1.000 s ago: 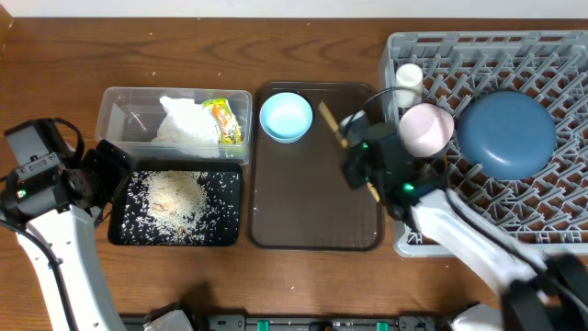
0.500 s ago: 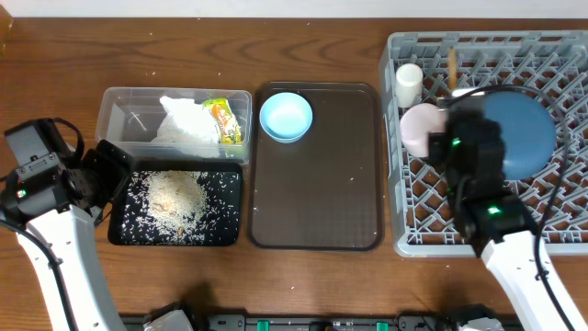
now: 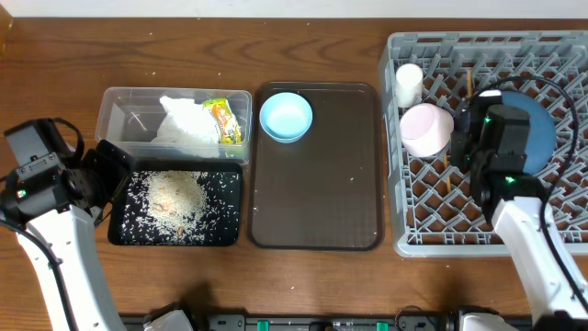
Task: Sort waste into correct bins and load items into the dishwasher rack
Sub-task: 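Carry the chopstick with the right gripper into the rack and release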
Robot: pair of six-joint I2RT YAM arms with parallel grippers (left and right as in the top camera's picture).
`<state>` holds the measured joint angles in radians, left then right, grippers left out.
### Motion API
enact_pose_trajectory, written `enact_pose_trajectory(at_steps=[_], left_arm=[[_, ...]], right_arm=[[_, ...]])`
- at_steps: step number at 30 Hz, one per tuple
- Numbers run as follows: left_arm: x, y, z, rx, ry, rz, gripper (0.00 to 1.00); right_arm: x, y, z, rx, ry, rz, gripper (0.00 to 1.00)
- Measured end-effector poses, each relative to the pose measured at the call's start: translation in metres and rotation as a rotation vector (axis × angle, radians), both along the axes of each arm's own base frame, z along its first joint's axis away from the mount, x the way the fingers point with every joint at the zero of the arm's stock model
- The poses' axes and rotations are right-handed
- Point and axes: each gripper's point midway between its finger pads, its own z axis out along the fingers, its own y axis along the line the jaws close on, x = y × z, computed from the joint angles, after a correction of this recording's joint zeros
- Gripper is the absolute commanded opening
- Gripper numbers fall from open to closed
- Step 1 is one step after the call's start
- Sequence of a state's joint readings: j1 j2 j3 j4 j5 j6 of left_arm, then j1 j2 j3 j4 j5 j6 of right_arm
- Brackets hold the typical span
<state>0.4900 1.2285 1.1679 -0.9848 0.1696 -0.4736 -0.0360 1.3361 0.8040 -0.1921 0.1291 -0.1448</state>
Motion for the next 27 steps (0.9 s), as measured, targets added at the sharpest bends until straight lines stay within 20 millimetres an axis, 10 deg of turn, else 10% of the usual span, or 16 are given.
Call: enact_pose_trajectory(at_steps=[7,16,27], left_arm=[[0.0,0.0,0.0,0.0,0.0,0.0,0.92],[0.0,0.0,0.0,0.0,0.0,0.0,0.92],[0.0,0.0,0.0,0.0,0.0,0.0,0.92]], right_arm=[[0.012,0.002,-0.02,-0.008,0.024,0.029,0.02],[0.014,0.004,-0.028,-0.001,0.039,0.036,0.41],[0.017,0.024,-0.023,0.114,0.01,0.119,0.33]])
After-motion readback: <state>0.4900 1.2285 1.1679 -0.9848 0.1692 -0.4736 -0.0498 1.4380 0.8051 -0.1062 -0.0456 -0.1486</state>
